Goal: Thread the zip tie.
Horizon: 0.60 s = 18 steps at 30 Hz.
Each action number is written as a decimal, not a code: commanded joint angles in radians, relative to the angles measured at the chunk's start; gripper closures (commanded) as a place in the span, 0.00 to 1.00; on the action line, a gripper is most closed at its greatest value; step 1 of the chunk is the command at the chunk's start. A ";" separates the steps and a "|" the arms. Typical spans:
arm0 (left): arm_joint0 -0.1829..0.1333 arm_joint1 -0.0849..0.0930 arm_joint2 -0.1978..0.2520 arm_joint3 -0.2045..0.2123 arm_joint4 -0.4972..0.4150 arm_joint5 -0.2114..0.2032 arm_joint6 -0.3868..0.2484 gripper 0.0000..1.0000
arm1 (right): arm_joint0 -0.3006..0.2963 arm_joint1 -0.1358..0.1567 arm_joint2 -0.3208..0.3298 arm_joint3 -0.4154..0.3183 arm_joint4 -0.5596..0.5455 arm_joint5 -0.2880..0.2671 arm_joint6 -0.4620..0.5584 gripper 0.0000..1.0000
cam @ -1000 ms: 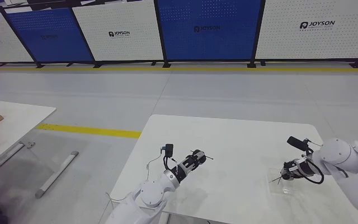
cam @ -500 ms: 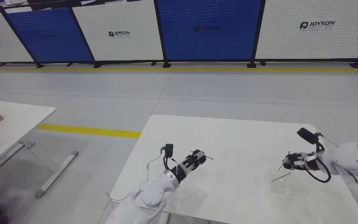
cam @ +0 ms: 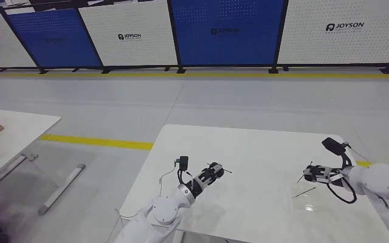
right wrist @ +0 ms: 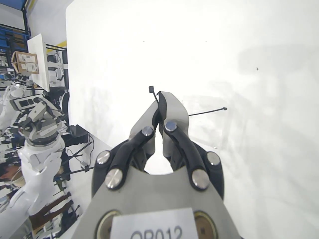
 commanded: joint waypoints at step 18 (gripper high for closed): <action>0.000 0.000 0.000 0.000 0.000 0.000 0.000 1.00 | -0.139 -0.038 -0.004 -0.150 0.127 -0.174 -0.303 1.00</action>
